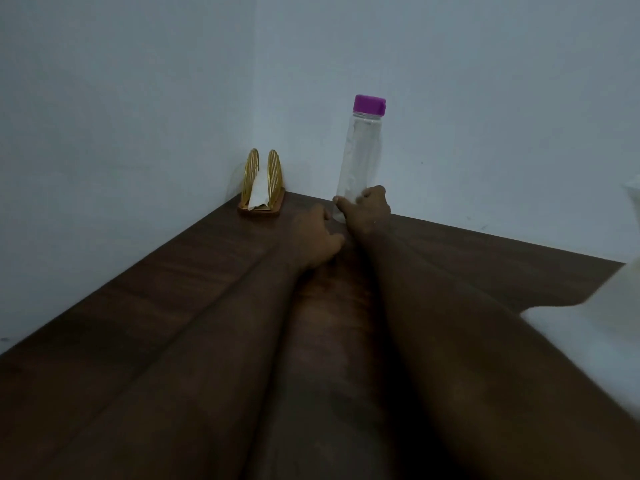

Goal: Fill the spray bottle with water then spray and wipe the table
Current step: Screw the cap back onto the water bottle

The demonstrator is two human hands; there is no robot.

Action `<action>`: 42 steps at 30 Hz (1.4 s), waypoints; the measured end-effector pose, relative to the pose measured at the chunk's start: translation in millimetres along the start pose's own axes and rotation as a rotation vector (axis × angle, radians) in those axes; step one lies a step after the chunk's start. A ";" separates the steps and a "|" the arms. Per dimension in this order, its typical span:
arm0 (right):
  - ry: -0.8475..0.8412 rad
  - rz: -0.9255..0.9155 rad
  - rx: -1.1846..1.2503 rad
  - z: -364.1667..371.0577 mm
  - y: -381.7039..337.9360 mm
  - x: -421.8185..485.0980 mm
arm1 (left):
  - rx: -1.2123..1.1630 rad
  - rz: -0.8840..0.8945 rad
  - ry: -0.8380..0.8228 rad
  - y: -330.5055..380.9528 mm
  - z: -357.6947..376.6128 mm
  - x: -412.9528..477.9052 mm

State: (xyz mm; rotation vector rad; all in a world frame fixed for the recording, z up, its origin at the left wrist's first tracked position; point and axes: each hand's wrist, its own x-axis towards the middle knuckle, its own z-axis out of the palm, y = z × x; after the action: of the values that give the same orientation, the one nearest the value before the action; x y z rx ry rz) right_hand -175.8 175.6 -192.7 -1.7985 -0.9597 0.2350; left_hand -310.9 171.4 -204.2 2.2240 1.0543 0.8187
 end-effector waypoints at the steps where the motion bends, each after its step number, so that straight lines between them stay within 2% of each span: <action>1: 0.005 -0.003 0.004 2.8 2.0 4.5 | 0.003 0.004 0.003 -0.8 1.1 4.7; 15: -0.040 0.050 -0.239 21.7 2.6 30.1 | -0.053 -0.006 0.034 -10.9 2.4 25.1; 29: -0.009 0.068 -0.388 34.5 6.3 45.8 | -0.078 -0.010 0.040 -20.5 2.1 30.2; 34: 0.005 0.126 -0.346 35.1 5.6 45.0 | -0.108 0.004 0.046 -20.3 1.5 29.1; 38: -0.056 0.161 -0.301 29.3 5.1 38.0 | -0.090 -0.002 0.059 -21.2 0.5 31.4; 42: -0.136 0.126 -0.367 12.9 3.0 14.3 | 0.011 0.032 0.086 -12.9 -1.7 21.3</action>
State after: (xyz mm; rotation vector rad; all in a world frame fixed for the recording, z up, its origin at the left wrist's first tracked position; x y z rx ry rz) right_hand -172.2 194.2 -197.1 -2.2065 -1.0353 0.2763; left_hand -307.4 196.1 -205.7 2.2378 1.0683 0.9323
